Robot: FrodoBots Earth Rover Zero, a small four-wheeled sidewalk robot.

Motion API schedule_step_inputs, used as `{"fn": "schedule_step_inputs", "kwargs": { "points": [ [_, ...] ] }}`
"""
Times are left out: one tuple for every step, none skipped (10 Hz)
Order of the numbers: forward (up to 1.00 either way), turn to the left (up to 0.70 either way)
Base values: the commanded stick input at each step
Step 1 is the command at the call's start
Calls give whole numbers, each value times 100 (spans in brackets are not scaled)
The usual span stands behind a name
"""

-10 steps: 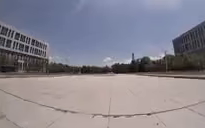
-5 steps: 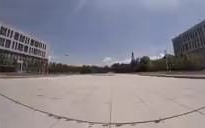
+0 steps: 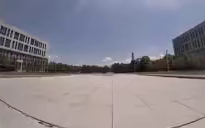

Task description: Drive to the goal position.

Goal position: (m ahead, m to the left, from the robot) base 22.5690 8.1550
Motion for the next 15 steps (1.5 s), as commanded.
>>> {"fn": "schedule_step_inputs", "kwargs": {
  "points": [
    [50,1],
    [50,1],
    [50,1],
    [50,1],
    [50,1],
    [50,1],
    [50,1],
    [50,1],
    [50,1],
    [50,1],
    [50,1],
    [50,1],
    [50,1],
    [50,1],
    [50,1]
  ]
}}
